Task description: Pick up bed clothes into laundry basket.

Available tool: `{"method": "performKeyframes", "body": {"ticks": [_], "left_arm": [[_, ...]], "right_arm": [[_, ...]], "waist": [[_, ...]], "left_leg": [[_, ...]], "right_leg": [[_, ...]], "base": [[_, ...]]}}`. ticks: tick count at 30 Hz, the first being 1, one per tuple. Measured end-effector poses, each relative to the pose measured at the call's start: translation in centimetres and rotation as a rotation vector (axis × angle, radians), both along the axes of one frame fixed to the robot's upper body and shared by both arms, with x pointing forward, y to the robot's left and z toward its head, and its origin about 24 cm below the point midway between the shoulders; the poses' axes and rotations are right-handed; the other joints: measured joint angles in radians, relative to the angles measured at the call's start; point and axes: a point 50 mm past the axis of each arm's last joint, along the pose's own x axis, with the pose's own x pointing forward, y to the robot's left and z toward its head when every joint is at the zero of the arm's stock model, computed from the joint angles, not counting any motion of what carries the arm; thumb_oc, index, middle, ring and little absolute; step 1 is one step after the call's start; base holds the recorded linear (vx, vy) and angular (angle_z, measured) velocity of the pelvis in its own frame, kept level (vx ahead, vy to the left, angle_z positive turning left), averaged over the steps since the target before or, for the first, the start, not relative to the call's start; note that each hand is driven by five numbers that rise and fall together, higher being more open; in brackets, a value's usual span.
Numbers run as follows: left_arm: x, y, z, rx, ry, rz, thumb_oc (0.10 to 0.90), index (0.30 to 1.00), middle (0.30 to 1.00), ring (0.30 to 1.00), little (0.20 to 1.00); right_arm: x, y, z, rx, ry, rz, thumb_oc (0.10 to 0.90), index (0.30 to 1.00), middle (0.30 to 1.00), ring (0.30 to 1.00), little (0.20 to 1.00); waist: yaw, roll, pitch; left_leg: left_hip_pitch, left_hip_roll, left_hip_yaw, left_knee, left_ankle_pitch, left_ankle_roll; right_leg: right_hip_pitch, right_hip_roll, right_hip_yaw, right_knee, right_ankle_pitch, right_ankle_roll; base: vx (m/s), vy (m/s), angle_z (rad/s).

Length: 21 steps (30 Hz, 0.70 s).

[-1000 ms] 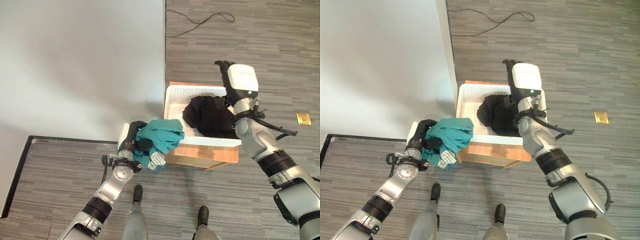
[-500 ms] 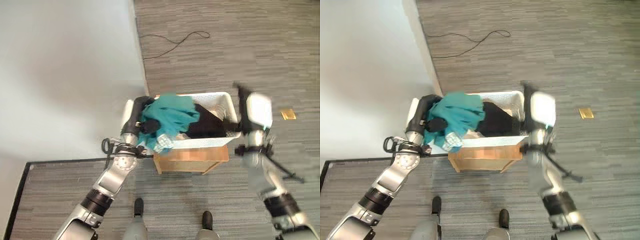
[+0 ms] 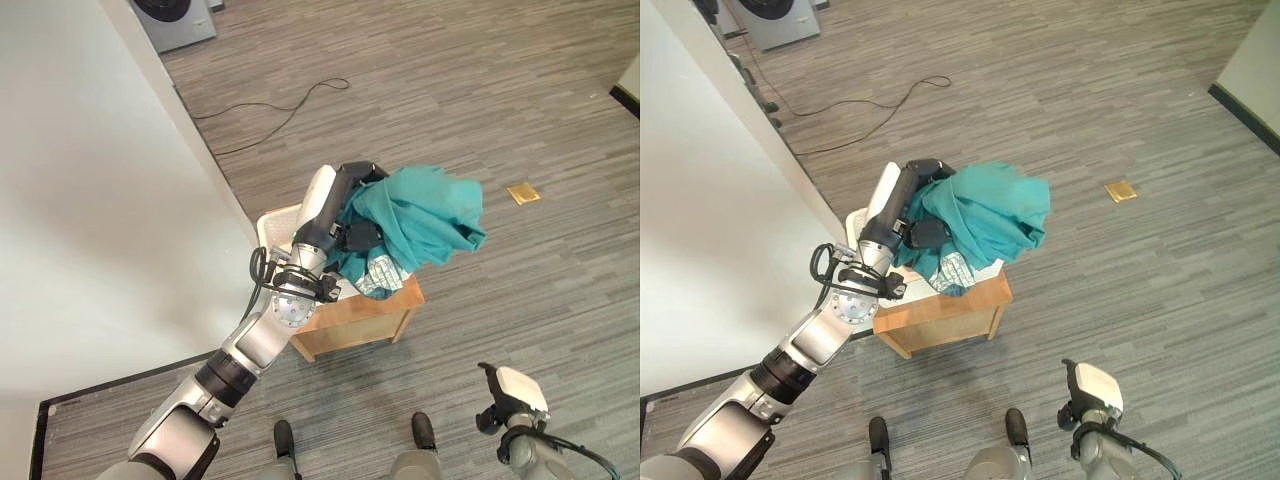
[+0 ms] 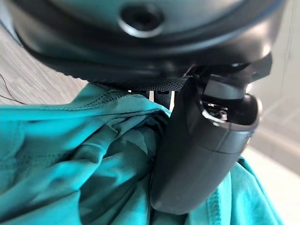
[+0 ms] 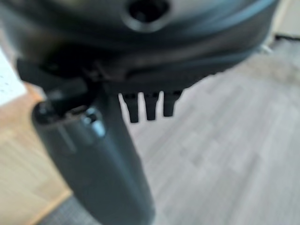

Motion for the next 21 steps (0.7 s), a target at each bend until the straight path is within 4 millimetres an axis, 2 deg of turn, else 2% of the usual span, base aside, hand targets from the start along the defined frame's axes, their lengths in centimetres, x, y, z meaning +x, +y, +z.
{"method": "performKeyframes", "body": {"ticks": [3,6,8,10,11,16,19,20,21], "left_arm": [[1.1,0.3,-2.1,0.136,0.038,0.054,0.4,0.3,0.3,0.3,0.3],[2.2,0.4,-3.8,0.288,0.064,0.093,0.4,0.3,0.3,0.3,0.3],[3.2,1.0,-4.4,0.422,0.062,0.132,0.4,0.3,0.3,0.3,0.3],[3.7,1.4,-4.3,0.47,0.051,0.159,0.4,0.3,0.3,0.3,0.3],[4.4,1.8,-3.5,0.515,0.025,0.182,0.4,0.3,0.3,0.3,0.3],[6.6,2.9,0.8,0.648,-0.11,0.246,0.4,0.3,0.3,0.3,0.3],[7.9,3.5,4.5,0.733,-0.224,0.299,0.4,0.3,0.3,0.3,0.3],[8.6,3.9,7.4,0.779,-0.29,0.346,0.4,0.3,0.3,0.3,0.3],[8.8,4.1,8.4,0.784,-0.308,0.367,0.4,0.3,0.3,0.3,0.3]], "right_arm": [[-2.5,0.8,-2.3,0.118,0.058,-0.113,0.8,0.9,0.9,0.9,0.9],[-4.2,1.5,-3.8,0.174,0.117,-0.18,0.8,0.9,0.9,0.9,0.9],[-4.5,2.0,-4.3,0.199,0.131,-0.192,0.8,0.9,0.9,0.9,0.9],[-4.8,2.1,-4.5,0.207,0.143,-0.198,0.8,0.9,0.9,0.9,0.9],[-4.7,2.2,-4.6,0.214,0.146,-0.198,0.8,0.9,0.9,0.9,0.9],[-4.6,2.2,-5.0,0.219,0.167,-0.226,0.8,0.9,0.9,0.9,0.9],[-4.4,2.2,-5.3,0.221,0.19,-0.237,0.8,0.9,0.9,0.9,0.9],[-4.4,2.3,-5.5,0.221,0.207,-0.247,0.8,0.9,0.9,0.9,0.9],[-4.4,2.3,-5.6,0.219,0.215,-0.248,0.8,0.9,0.9,0.9,0.9]], "waist": [[-0.02,-0.014,-0.001],[-0.035,-0.037,0.001],[-0.035,-0.055,0.001],[-0.049,-0.063,0.002],[-0.059,-0.067,0.003],[-0.059,-0.067,0.004],[-0.059,-0.067,0.004],[-0.06,-0.066,0.003],[-0.06,-0.064,0.002]], "left_leg": [[-0.043,0.003,0.02,0.0,0.0,-0.003],[-0.066,0.003,0.024,0.0,0.003,-0.002],[-0.079,0.003,0.042,0.0,0.003,-0.003],[-0.092,0.003,0.045,0.0,0.005,-0.006],[-0.104,0.003,0.045,0.0,0.008,-0.007],[-0.105,0.003,0.057,0.0,0.005,-0.004],[-0.105,0.002,0.059,0.0,0.007,-0.006],[-0.104,0.001,0.058,0.0,0.008,-0.008],[-0.103,0.001,0.059,0.0,0.008,-0.008]], "right_leg": [[-0.064,0.002,0.03,0.001,0.019,0.001],[-0.094,0.003,0.037,0.002,0.024,0.001],[-0.12,0.002,0.053,0.002,0.03,0.004],[-0.136,0.002,0.056,0.002,0.035,0.004],[-0.148,0.002,0.056,0.002,0.037,0.004],[-0.156,0.002,0.061,0.002,0.04,0.004],[-0.156,0.001,0.063,0.002,0.041,0.004],[-0.154,0.001,0.063,0.002,0.041,0.004],[-0.154,0.001,0.063,0.002,0.041,0.004]], "base": [[-0.07,-0.019,-0.23],[-0.06,-0.004,-0.11],[-0.04,0.012,-0.2],[-0.03,0.034,-0.07],[-0.02,0.042,-0.06],[0.0,0.012,-0.02],[0.02,0.012,-0.01],[0.04,0.025,0.0],[0.04,0.023,0.0]]}}
